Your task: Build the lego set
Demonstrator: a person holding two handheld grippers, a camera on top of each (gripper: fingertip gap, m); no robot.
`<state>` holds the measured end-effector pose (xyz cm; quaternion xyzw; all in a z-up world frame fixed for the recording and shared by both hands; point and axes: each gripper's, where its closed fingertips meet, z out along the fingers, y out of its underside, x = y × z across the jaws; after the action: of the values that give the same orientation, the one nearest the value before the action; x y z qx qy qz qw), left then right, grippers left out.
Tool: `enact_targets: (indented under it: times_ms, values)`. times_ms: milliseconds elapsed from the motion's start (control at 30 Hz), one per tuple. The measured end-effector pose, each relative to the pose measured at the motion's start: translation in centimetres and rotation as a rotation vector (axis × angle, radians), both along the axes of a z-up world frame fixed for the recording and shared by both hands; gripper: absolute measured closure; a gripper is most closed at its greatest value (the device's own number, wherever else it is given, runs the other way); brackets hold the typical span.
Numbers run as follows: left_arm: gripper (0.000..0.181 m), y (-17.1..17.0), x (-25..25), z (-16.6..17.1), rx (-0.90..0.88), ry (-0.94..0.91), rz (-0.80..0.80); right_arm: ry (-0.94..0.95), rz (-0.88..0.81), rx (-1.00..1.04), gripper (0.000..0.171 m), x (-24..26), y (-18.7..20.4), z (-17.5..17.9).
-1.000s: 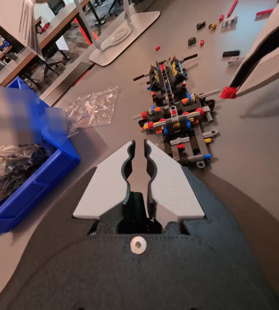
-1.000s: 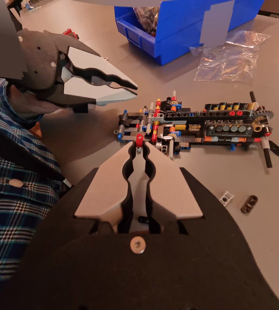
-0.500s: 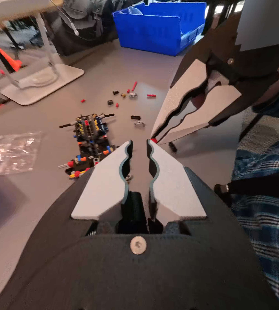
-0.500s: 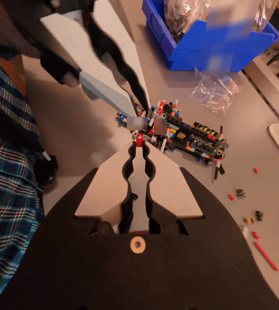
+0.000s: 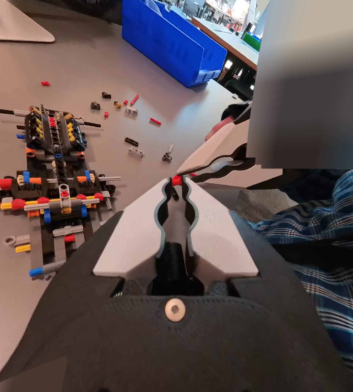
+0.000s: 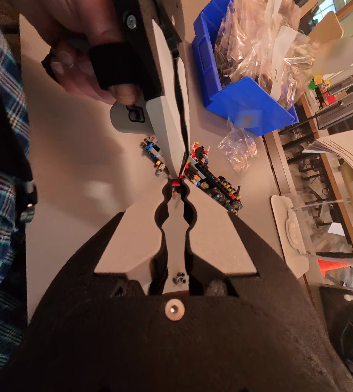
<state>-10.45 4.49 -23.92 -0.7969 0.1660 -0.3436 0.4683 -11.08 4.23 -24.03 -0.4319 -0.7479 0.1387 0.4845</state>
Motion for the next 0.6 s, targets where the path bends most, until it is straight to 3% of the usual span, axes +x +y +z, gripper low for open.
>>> enact_targets:
  times_ms: [167, 333, 600]
  values:
    - [0.174, 1.0, -1.4, 0.8, 0.214, 0.195, 0.103, 0.039, -0.103, -0.309, 0.154, 0.5, 1.0, 0.0]
    - [0.174, 0.9, -1.5, 2.9, 0.485, 0.362, 0.135, 0.245, -0.176, -1.036, 0.156, 0.4, 1.3, 2.3]
    - [0.174, 0.5, -1.1, 4.6, 0.744, 0.544, 0.143, 0.405, -0.084, -1.530, 0.158, -0.5, 0.1, 4.0]
